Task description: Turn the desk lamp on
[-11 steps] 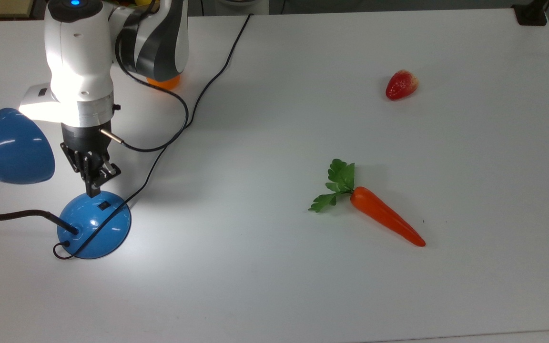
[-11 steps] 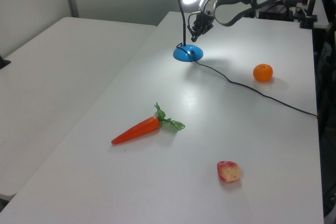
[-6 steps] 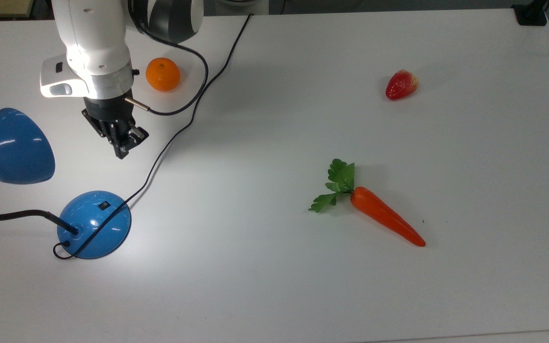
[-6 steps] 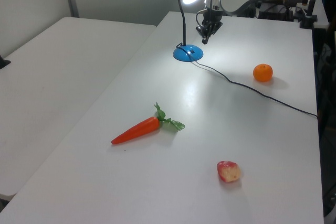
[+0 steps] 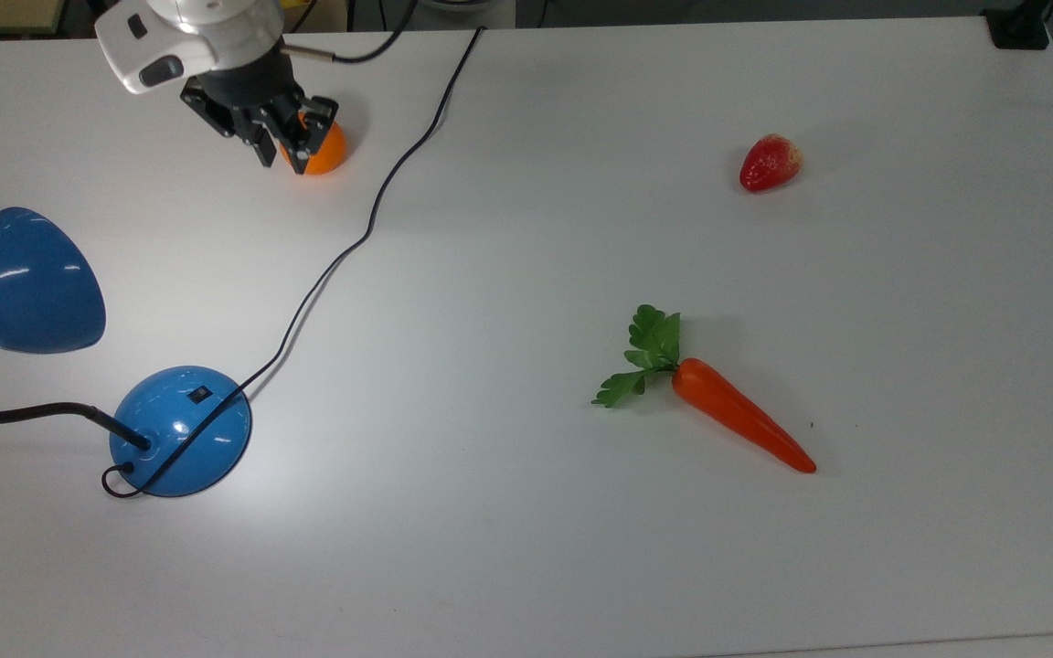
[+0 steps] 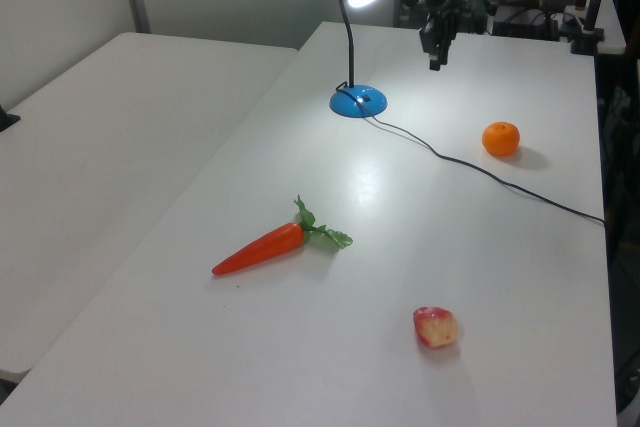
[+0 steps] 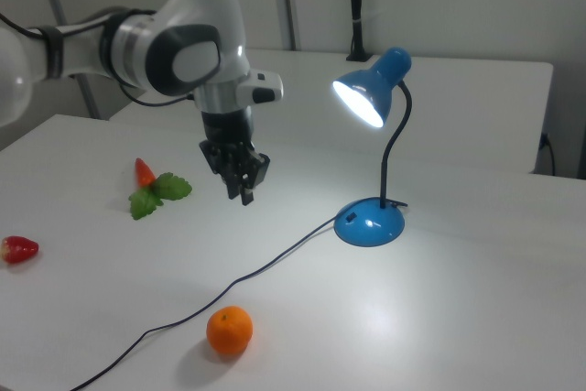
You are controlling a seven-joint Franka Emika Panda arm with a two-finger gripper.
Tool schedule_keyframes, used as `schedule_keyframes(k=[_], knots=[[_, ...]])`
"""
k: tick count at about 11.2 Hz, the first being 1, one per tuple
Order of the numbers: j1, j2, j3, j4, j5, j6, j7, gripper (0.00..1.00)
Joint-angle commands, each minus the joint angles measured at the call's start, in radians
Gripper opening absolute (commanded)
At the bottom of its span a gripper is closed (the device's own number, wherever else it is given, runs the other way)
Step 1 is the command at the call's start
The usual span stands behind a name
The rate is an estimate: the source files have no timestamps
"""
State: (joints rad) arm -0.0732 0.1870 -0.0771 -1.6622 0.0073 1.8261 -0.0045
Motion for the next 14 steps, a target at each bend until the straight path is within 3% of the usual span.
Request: schedule_keyframes(k=[1,14], knots=[[0.003,-0.179,-0.018,-0.116,0.031,-0.098,-0.095,0.98],[0.0,-0.218,-0.041,-0.09,0.022,-0.175,-0.092,1.0]])
